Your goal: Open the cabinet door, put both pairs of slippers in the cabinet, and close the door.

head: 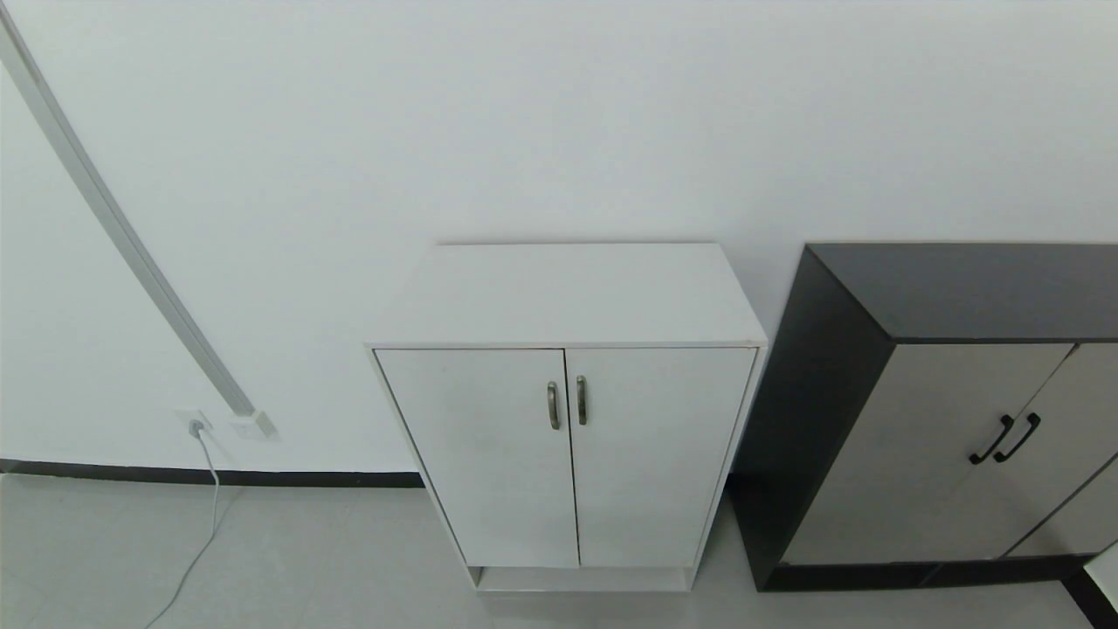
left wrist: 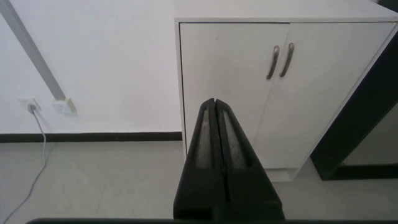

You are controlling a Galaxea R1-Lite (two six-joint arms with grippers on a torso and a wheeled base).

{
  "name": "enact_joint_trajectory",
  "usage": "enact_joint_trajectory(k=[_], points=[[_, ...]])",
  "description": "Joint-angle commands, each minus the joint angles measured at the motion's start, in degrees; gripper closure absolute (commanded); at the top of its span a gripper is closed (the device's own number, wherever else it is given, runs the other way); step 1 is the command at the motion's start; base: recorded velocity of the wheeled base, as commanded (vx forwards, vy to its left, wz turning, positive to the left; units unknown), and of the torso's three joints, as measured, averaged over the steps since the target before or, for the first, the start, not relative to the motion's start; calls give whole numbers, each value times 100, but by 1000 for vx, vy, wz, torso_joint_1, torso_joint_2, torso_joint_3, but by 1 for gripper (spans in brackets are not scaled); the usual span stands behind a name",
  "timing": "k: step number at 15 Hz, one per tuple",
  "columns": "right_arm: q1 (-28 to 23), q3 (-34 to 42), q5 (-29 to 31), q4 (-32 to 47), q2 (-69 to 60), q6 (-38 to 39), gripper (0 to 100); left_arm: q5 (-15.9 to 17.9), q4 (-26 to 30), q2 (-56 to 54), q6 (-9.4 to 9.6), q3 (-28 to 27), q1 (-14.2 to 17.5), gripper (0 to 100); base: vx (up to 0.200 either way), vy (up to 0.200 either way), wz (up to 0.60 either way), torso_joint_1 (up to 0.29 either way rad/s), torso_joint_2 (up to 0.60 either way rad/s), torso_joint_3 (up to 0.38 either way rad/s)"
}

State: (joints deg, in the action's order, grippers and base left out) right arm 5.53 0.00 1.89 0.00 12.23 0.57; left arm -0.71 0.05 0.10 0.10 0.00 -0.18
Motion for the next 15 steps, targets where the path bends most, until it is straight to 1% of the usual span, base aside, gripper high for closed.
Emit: enact_joint_trajectory(k=[1,4,5,9,11,12,15], points=[[-70,0,40,0,-678,4,100,-8,4,-1,8,0,1,100,0,0,0,0,0,0],[-70,0,84,-9,-678,39,100,-8,-5,-1,25,0,1,100,0,0,0,0,0,0],[-70,0,277,-9,-678,83,100,-8,-5,-1,52,0,1,100,0,0,0,0,0,0],[-88,-9,330,0,-678,118,100,-26,-5,-1,17,0,1,100,0,0,0,0,0,0],[-571,-9,312,9,-898,31,100,-26,-5,-1,17,0,1,100,0,0,0,0,0,0],[-641,0,286,0,-1056,-5,100,-26,-5,-1,17,0,1,100,0,0,0,0,0,0],[-571,0,286,0,-1223,31,100,-26,-5,-1,17,0,1,100,0,0,0,0,0,0]])
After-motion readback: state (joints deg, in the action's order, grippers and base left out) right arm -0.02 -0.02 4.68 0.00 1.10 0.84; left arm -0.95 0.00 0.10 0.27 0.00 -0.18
